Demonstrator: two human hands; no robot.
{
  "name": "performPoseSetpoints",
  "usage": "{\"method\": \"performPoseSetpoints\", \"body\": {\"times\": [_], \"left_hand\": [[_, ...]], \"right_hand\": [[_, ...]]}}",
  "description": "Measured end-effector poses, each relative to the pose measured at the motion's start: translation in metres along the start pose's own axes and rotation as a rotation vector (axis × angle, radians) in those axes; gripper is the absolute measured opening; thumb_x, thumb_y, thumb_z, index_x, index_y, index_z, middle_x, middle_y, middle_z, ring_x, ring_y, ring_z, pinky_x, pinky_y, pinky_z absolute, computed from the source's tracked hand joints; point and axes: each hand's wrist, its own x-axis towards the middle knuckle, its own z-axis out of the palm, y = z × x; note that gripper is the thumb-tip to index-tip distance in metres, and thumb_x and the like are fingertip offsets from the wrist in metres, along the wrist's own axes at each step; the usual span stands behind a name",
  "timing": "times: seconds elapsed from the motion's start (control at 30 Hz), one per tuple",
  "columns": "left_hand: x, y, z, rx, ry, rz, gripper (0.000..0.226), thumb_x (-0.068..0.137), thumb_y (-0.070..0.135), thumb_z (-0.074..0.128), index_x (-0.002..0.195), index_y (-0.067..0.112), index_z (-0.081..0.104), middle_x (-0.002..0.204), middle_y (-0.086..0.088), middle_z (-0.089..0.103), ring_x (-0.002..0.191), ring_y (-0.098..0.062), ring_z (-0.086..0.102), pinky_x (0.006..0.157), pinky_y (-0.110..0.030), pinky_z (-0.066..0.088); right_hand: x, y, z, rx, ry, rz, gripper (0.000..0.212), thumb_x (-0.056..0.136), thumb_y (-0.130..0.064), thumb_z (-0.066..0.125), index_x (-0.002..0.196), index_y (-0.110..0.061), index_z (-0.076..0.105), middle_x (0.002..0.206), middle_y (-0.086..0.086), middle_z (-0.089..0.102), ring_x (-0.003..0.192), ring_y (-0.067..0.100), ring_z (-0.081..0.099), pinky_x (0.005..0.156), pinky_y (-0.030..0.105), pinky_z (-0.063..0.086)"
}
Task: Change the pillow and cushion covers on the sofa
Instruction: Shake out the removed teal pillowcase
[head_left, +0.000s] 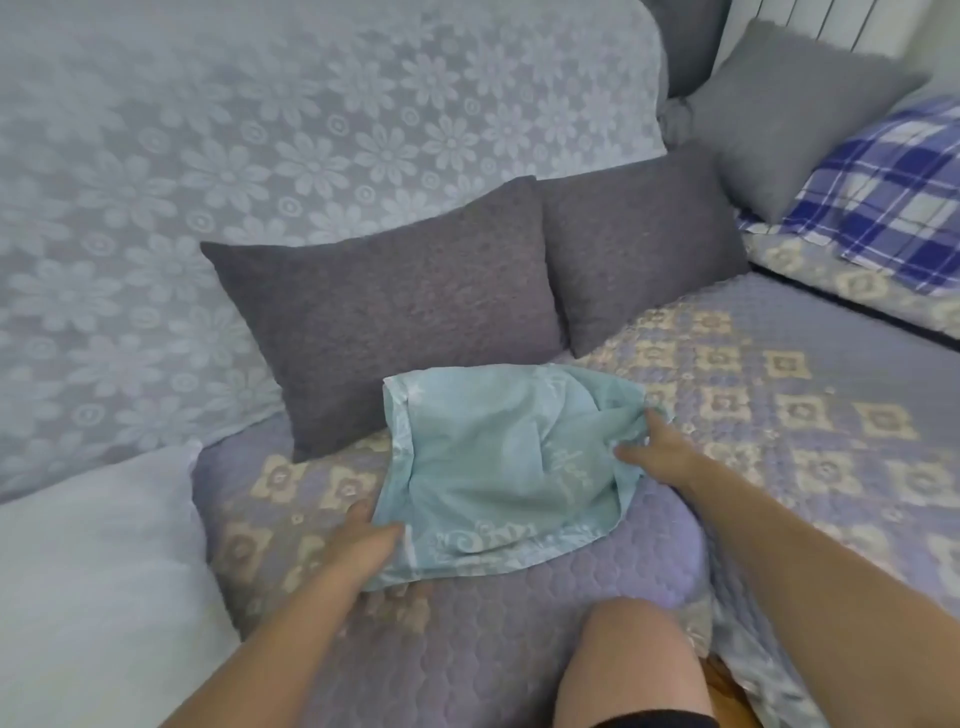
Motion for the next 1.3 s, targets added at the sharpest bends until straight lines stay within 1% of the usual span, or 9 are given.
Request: {"method": "performPoseSetpoints", "body": {"times": [0.07,0.13,0.27,0.47,0.6,0.77,0.93,1.07,1.3], "left_hand": [[0.013,0.003,0.015,-0.057,-0.017,-0.031,0.059,0.077,0.028,0.070,0.129,0.039,0.047,0.123,0.000,0.063,0.108,-0.027,0.062,0.094,-0.037,0.051],[0.011,0.024,0.035,-0.308,-0.130,-0.077,0.053,0.084,0.014,0.064,0.135,0.025,0.054,0.121,-0.007,0.067,0.106,-0.029,0.065,0.098,-0.045,0.055],[-0.040,0.088,0.073,-0.615,-0.404,0.005,0.036,0.098,-0.007,0.044,0.120,0.008,0.067,0.098,-0.011,0.076,0.085,-0.023,0.073,0.072,-0.034,0.061],[-0.059,0.125,0.036,-0.364,-0.473,0.270,0.028,0.104,0.019,0.048,0.117,0.011,0.072,0.115,-0.003,0.076,0.110,-0.021,0.069,0.098,-0.037,0.049],[-0.067,0.172,0.028,-0.211,-0.213,0.458,0.025,0.102,0.005,0.048,0.100,0.005,0.074,0.102,-0.010,0.076,0.086,-0.017,0.069,0.078,-0.029,0.054],[-0.067,0.210,0.040,-0.185,-0.198,0.503,0.026,0.103,0.007,0.046,0.093,0.009,0.070,0.098,-0.014,0.072,0.078,-0.020,0.065,0.076,-0.035,0.052],[-0.061,0.204,0.057,-0.051,-0.194,0.506,0.019,0.102,0.014,0.052,0.097,0.010,0.070,0.095,-0.009,0.069,0.078,-0.018,0.061,0.068,-0.031,0.051],[-0.053,0.167,0.051,0.071,-0.128,0.491,0.013,0.100,0.016,0.057,0.098,0.013,0.070,0.088,-0.006,0.064,0.085,-0.023,0.060,0.079,-0.034,0.050],[-0.010,0.075,-0.049,0.423,0.217,0.436,0.045,0.092,0.014,0.066,0.136,0.009,0.058,0.134,-0.022,0.053,0.118,-0.039,0.057,0.102,-0.039,0.044]], "right_hand": [[-0.003,0.000,0.027,0.084,-0.102,0.064,0.092,0.086,-0.024,0.079,0.156,-0.020,0.020,0.138,0.001,0.049,0.118,0.019,0.054,0.080,0.025,0.054],[-0.012,-0.007,0.062,0.008,-0.182,0.030,0.110,0.080,-0.032,0.083,0.160,-0.022,0.009,0.150,-0.003,0.038,0.132,0.019,0.046,0.106,0.036,0.046],[-0.040,-0.029,0.131,0.177,-0.321,-0.323,0.100,0.078,-0.023,0.082,0.157,-0.034,0.021,0.146,-0.016,0.046,0.133,0.005,0.048,0.107,0.025,0.045],[-0.027,-0.037,0.088,0.070,0.372,-0.470,0.044,0.082,0.010,0.053,0.110,-0.016,0.074,0.109,-0.003,0.069,0.102,0.018,0.065,0.087,0.027,0.051],[-0.015,-0.068,-0.030,0.164,0.773,-0.292,0.037,0.076,0.004,0.039,0.076,-0.020,0.067,0.074,0.007,0.063,0.066,0.020,0.055,0.056,0.030,0.039],[-0.029,-0.061,-0.162,-0.047,1.188,-0.220,0.029,0.089,-0.001,0.045,0.107,-0.010,0.065,0.126,0.010,0.050,0.090,0.025,0.053,0.076,0.031,0.037],[-0.030,-0.006,-0.203,-0.448,0.573,0.613,0.064,0.095,-0.036,0.055,0.151,-0.014,0.032,0.158,0.016,0.024,0.142,0.038,0.031,0.113,0.050,0.034],[-0.025,-0.018,-0.123,-0.636,0.444,0.268,0.051,0.097,-0.031,0.048,0.142,-0.009,0.042,0.149,0.020,0.038,0.137,0.041,0.035,0.113,0.043,0.032],[0.012,-0.099,0.039,-0.749,0.007,-0.151,0.049,0.103,-0.025,0.047,0.149,-0.013,0.038,0.153,0.018,0.031,0.132,0.037,0.042,0.104,0.043,0.042]]}}
